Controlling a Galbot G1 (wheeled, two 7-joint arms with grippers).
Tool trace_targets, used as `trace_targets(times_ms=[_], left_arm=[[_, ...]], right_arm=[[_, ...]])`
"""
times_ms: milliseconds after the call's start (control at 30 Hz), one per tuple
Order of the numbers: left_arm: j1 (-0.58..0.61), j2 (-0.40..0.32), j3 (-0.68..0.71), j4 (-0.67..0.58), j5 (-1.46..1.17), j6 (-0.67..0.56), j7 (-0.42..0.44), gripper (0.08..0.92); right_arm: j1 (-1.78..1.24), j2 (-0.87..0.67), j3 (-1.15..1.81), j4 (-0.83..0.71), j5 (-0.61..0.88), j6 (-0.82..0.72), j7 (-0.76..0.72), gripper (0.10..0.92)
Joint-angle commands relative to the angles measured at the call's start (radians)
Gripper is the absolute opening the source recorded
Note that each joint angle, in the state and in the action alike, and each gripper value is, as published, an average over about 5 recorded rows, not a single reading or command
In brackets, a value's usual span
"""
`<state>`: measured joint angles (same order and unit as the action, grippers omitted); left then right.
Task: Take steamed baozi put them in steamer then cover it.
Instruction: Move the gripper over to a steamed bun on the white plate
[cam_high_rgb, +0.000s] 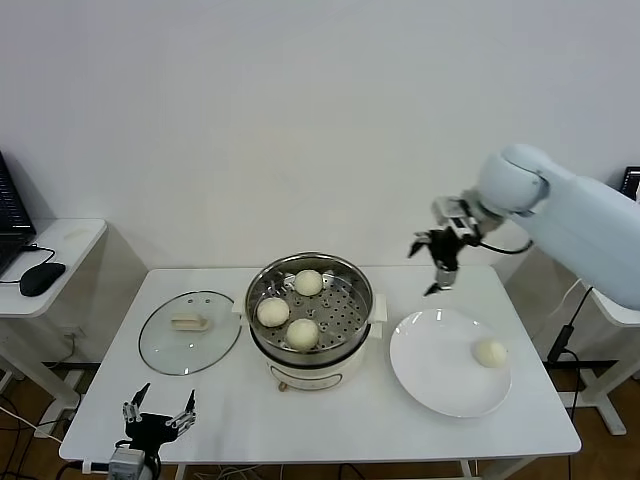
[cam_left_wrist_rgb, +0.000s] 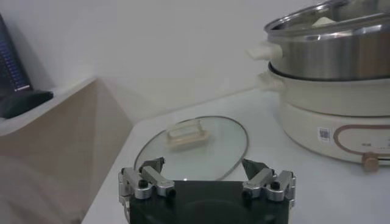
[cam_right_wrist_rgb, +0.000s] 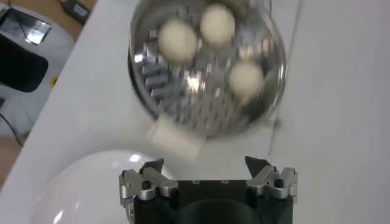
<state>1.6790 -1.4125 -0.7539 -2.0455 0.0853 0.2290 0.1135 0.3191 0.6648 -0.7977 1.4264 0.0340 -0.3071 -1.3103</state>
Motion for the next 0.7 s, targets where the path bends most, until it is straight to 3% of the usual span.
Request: trace_targets(times_ms=[33,700], left_arm=[[0.004,0.002,-0.002,0.002,-0.003,0.003,0.004,0.823],[0.0,-0.001,-0.002,0.056,0.01,0.003,0.004,0.823]], right_arm=[[-0.285,-0.121,0.193,-0.045,-0.246,0.034,-0.023,0.823],[-0.433,0.018,0.225,-0.209,-0.421,0.076,0.026,0.823]])
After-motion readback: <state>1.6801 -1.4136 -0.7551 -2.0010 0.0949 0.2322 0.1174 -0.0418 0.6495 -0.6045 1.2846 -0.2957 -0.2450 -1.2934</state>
